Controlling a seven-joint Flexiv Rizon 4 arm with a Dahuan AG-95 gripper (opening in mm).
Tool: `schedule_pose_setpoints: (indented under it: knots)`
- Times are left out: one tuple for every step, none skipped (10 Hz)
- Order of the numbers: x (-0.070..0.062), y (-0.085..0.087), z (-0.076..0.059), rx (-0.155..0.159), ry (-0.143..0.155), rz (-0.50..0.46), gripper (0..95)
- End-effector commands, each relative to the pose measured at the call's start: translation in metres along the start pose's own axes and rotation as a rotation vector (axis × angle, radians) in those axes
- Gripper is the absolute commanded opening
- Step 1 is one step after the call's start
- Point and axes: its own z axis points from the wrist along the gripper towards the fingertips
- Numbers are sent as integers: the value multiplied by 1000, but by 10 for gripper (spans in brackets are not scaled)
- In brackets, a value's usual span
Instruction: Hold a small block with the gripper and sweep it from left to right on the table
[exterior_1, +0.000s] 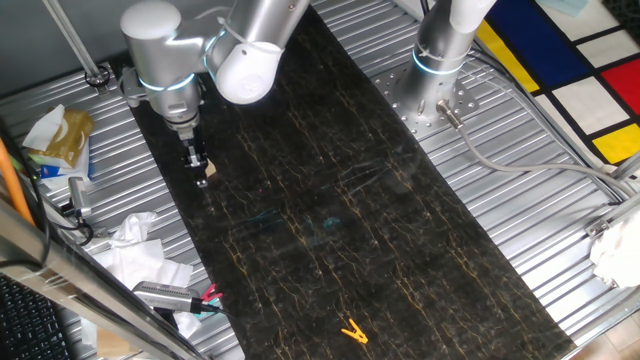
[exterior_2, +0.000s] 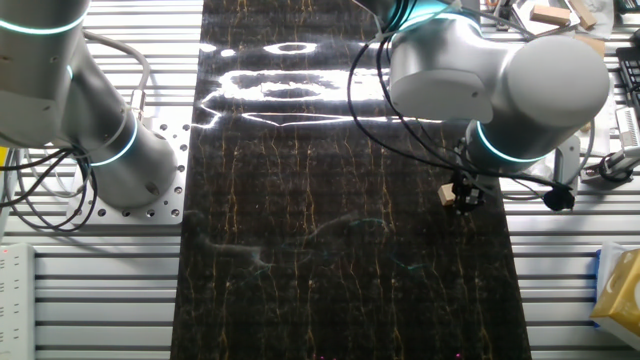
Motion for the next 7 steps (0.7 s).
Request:
schedule_pose_setpoints:
  knots:
    - [0,1,1,0,0,0,570]
    - [1,2,1,0,0,2,570]
    - [1,3,2,1,-1,3,570]
    - [1,4,3,1,-2,4,570]
    - [1,5,3,2,-2,5,570]
    - [1,6,4,2,-2,6,570]
    - [1,8,5,3,-2,6,570]
